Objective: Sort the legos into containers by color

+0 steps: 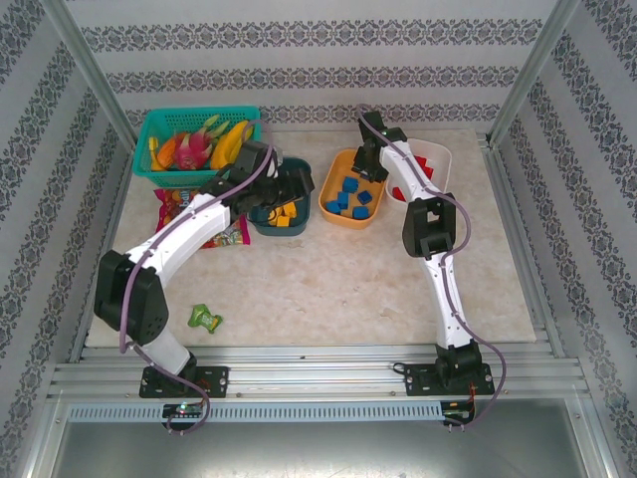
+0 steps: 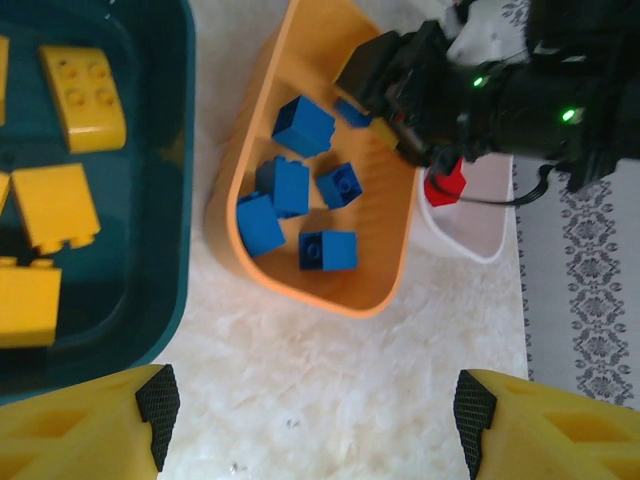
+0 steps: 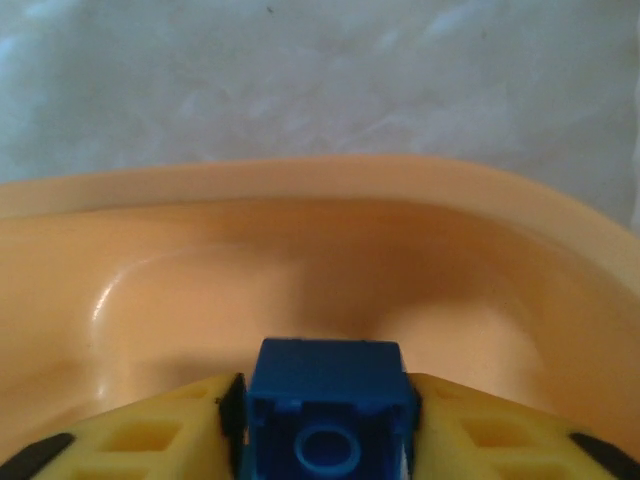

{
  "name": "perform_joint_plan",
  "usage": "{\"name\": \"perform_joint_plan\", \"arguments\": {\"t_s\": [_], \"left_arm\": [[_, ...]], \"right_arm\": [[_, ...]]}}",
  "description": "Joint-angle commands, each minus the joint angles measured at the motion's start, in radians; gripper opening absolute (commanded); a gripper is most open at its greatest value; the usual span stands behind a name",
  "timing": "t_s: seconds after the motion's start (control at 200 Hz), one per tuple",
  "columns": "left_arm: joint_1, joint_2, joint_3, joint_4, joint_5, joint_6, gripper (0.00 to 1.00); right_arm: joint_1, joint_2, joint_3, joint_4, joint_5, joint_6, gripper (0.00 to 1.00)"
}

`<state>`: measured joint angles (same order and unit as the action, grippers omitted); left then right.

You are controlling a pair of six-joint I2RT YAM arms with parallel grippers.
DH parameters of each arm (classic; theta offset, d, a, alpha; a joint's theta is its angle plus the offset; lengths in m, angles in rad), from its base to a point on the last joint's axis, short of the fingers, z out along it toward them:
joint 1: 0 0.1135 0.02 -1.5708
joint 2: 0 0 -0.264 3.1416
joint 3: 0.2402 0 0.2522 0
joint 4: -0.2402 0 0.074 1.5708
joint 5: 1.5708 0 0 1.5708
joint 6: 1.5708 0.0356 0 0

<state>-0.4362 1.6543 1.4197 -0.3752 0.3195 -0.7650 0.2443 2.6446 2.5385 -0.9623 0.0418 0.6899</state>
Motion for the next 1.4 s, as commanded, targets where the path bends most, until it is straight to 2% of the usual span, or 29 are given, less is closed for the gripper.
{"name": "perform_joint_plan", "arguments": {"t_s": [0.0, 0.215, 0.37, 0.405, 0.425, 0.435, 0.52, 0.545, 0.56, 0.664, 0.799, 0.854, 0.909, 0.979, 1.014, 1.074, 1.119, 1.184, 1.264, 1.349, 1.394], "left_arm": [[0.014, 0.015, 0.062, 0.04, 0.016, 0.004, 0.76], [0.014, -0.009, 0.087, -0.031, -0.018, 0.017, 0.76], [0.033, -0.085, 0.07, -0.122, -0.077, 0.017, 0.78], [0.043, -0.103, 0.058, -0.15, -0.086, 0.009, 0.81], [0.05, -0.114, 0.051, -0.163, -0.088, 0.003, 0.97], [0.054, -0.12, 0.046, -0.17, -0.088, 0.001, 0.99], [0.101, -0.175, -0.004, -0.23, -0.086, -0.014, 1.0], [0.117, -0.19, -0.018, -0.25, -0.09, -0.014, 1.0], [0.127, -0.2, -0.028, -0.263, -0.091, -0.012, 1.0], [0.177, -0.274, -0.095, -0.342, -0.149, 0.04, 1.0], [0.191, -0.368, -0.177, -0.372, -0.26, 0.143, 1.0], [0.189, -0.386, -0.199, -0.406, -0.374, 0.158, 1.0], [0.189, -0.407, -0.234, -0.421, -0.534, 0.144, 1.0], [0.189, -0.443, -0.324, -0.346, -0.691, 0.173, 1.0], [0.189, -0.465, -0.386, -0.264, -0.723, 0.234, 1.0], [0.188, -0.496, -0.503, -0.099, -0.746, 0.395, 1.0], [0.191, -0.501, -0.565, -0.031, -0.766, 0.456, 1.0], [0.219, -0.494, -0.649, 0.086, -0.697, 0.529, 1.0], [0.233, -0.483, -0.733, 0.215, -0.627, 0.579, 1.0], [0.24, -0.447, -0.791, 0.343, -0.616, 0.619, 1.0], [0.253, -0.407, -0.777, 0.352, -0.605, 0.636, 1.0]], "right_arm": [[-0.003, 0.008, 0.041, -0.026, -0.014, 0.023, 0.54], [0.003, -0.056, 0.052, -0.026, -0.046, 0.026, 0.59], [0.024, -0.228, -0.03, 0.023, -0.027, -0.019, 0.62], [0.03, -0.294, -0.09, 0.053, -0.007, -0.039, 0.64], [0.036, -0.334, -0.127, 0.071, 0.008, -0.051, 0.65], [0.037, -0.352, -0.148, 0.083, 0.014, -0.056, 0.66], [0.045, -0.521, -0.329, 0.153, 0.053, -0.111, 0.71], [0.045, -0.561, -0.371, 0.158, 0.066, -0.125, 0.94], [0.045, -0.586, -0.395, 0.16, 0.077, -0.132, 0.97], [0.053, -0.784, -0.631, 0.172, 0.23, -0.18, 0.98], [0.055, -1.123, -1.073, 0.334, 0.319, -0.234, 0.98], [0.045, -1.235, -1.201, 0.335, 0.376, -0.198, 0.98], [0.035, -1.327, -1.328, 0.361, 0.395, -0.184, 0.98], [0.017, -1.433, -1.513, 0.496, 0.346, -0.223, 0.98], [0.011, -1.484, -1.609, 0.594, 0.333, -0.256, 0.98], [0.016, -1.551, -1.775, 0.773, 0.395, -0.317, 0.98], [0.016, -1.577, -1.878, 0.899, 0.423, -0.375, 0.98], [0.019, -1.58, -1.974, 1.024, 0.441, -0.47, 0.98], [0.007, -1.538, -1.996, 1.073, 0.432, -0.545, 0.98], [-0.024, -1.472, -2.003, 1.134, 0.408, -0.566, 0.98], [-0.041, -1.43, -2.014, 1.191, 0.391, -0.562, 0.98]]}}
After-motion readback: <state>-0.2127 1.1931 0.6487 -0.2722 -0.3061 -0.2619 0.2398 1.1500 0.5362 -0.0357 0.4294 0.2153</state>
